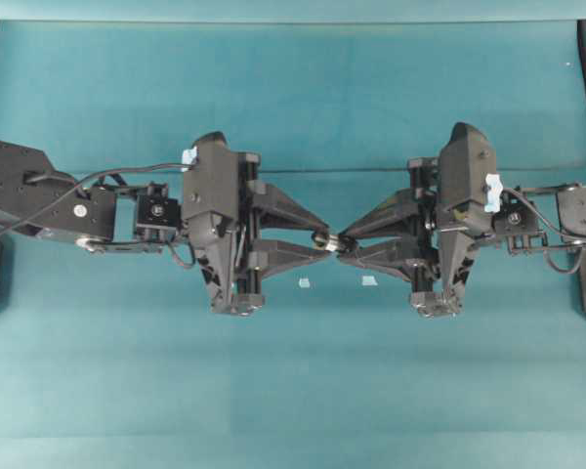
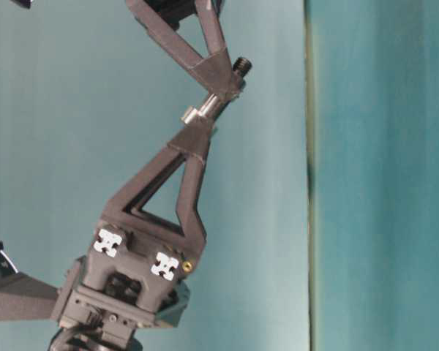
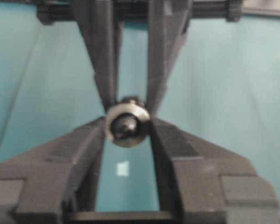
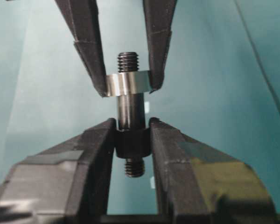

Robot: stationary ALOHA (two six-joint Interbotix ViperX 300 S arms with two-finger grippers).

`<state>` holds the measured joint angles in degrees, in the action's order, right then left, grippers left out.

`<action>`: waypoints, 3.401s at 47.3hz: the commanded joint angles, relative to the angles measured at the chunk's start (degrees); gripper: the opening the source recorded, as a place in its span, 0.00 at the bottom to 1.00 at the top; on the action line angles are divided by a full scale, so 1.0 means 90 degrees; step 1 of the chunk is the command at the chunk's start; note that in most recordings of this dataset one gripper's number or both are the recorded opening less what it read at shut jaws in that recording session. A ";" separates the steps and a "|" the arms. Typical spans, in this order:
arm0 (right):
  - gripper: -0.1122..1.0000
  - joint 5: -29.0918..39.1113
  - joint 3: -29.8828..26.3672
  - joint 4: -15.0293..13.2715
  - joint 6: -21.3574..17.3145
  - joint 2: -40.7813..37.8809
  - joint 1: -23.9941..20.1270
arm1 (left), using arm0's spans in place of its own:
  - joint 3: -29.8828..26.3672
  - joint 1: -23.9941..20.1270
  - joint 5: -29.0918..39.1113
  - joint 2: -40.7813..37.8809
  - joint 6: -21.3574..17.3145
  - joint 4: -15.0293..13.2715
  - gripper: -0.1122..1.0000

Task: Insert the washer onto the shaft with both hands.
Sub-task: 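Push the washer with the left gripper onto the shaft's upper thread, then press the washer down the shaft against the hex shoulder, then open the left gripper and pull it back from the washer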

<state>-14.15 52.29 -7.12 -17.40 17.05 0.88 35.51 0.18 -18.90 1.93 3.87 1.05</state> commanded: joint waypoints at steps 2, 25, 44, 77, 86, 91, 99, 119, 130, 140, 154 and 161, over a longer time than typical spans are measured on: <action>0.10 -0.0068 -0.0117 0.0010 -0.0059 0.0098 0.0020 | -0.0088 0.0068 -0.0020 -0.0049 0.0000 0.0010 0.41; 0.10 -0.0049 -0.0117 0.0020 -0.0068 -0.0010 0.0000 | -0.0117 0.0146 0.0557 -0.0117 0.0010 0.0010 0.41; 0.10 -0.0010 -0.0186 0.0020 -0.0078 -0.0264 -0.0059 | -0.0303 0.0078 0.0557 -0.0117 0.0020 0.0010 0.41; 0.10 -0.0264 -0.0234 0.0020 -0.0078 -0.0371 -0.0029 | -0.0449 0.0010 0.0615 -0.0117 0.0107 0.0010 0.41; 0.10 -0.0283 -0.0215 0.0020 -0.0078 -0.0371 -0.0020 | -0.0449 0.0010 0.0615 -0.0107 0.0098 0.0010 0.48; 0.10 -0.0283 -0.0205 0.0020 -0.0078 -0.0371 -0.0020 | -0.0439 0.0010 0.0615 -0.0088 0.0088 0.0010 0.75; 0.10 -0.0283 -0.0195 0.0020 -0.0078 -0.0371 -0.0020 | -0.0430 0.0010 0.0654 -0.0078 0.0088 0.0010 0.88; 0.10 -0.0605 -0.0137 0.0029 -0.0098 -0.0332 -0.0020 | -0.0146 0.0029 0.0674 0.0264 0.0078 0.0000 0.85; 0.10 -0.1250 0.0088 0.0029 -0.0098 -0.0156 -0.0020 | 0.0361 0.0107 0.0674 0.0781 0.0088 0.0010 0.85; 0.10 -0.1807 0.0313 0.0029 -0.0098 0.0020 -0.0010 | 0.0635 0.0117 0.0674 0.1055 0.0098 0.0010 0.84; 0.10 -0.2305 0.0518 0.0020 -0.0049 0.0068 -0.0020 | 0.0625 0.0117 0.0967 0.1045 0.0098 0.0010 0.84; 0.10 -0.2344 0.0586 -0.0020 -0.0010 -0.0010 -0.0029 | 0.0625 0.0127 0.1025 0.1055 0.0098 0.0010 0.84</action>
<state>-34.19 57.83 -7.12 -17.40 17.05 0.79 41.84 1.14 -9.67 10.55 4.66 0.97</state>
